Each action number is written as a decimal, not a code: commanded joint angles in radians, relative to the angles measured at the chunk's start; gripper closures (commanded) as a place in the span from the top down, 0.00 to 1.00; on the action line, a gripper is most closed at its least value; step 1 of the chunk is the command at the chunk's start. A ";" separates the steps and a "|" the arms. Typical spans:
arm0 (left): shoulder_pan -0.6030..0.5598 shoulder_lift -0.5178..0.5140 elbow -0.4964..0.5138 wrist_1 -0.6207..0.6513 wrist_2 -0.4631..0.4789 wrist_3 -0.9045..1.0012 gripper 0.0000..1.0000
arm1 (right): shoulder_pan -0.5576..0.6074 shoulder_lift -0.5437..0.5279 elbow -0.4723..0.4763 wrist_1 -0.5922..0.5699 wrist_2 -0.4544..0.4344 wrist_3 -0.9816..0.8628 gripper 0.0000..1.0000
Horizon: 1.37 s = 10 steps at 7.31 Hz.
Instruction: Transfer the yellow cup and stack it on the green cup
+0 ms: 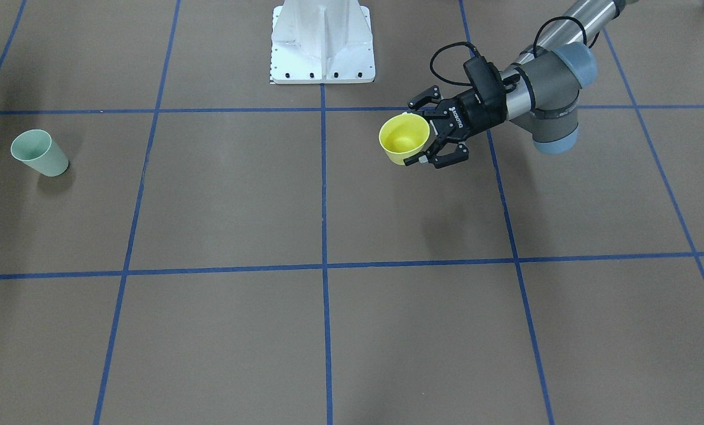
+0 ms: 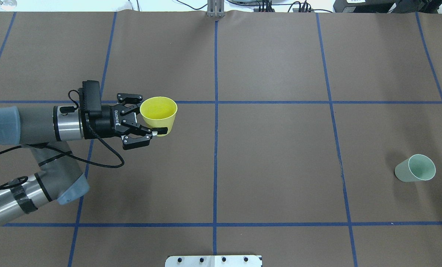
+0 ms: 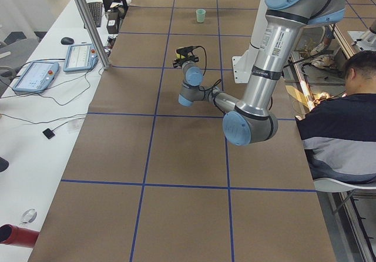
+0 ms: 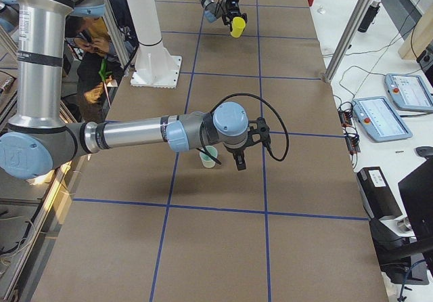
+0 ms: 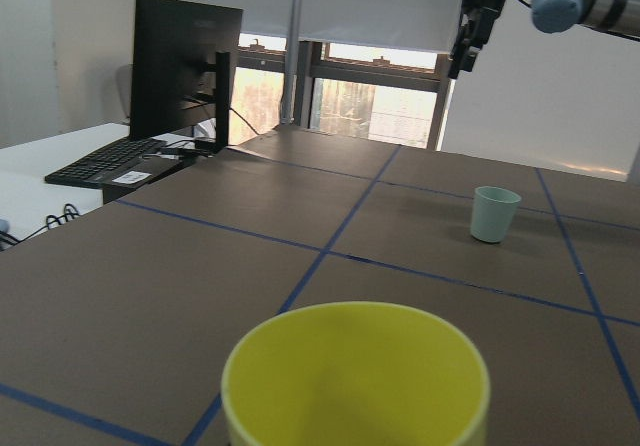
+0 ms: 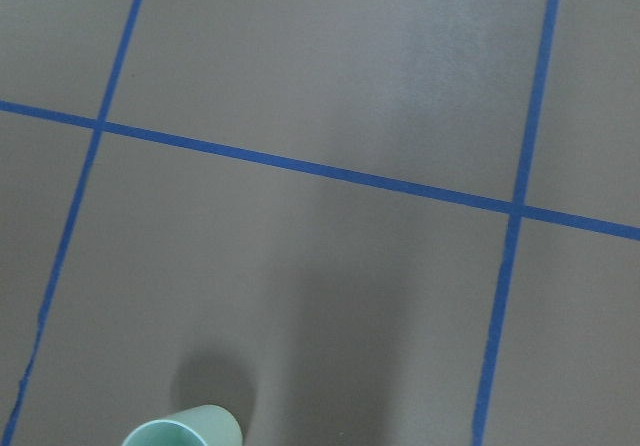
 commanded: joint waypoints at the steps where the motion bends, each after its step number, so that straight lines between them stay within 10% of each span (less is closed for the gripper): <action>1: 0.004 -0.065 0.007 0.047 -0.052 0.050 0.00 | -0.056 0.101 0.029 0.004 0.064 0.164 1.00; 10: 0.021 -0.107 0.023 0.078 -0.030 0.185 0.10 | -0.564 0.656 0.043 0.028 -0.142 1.031 1.00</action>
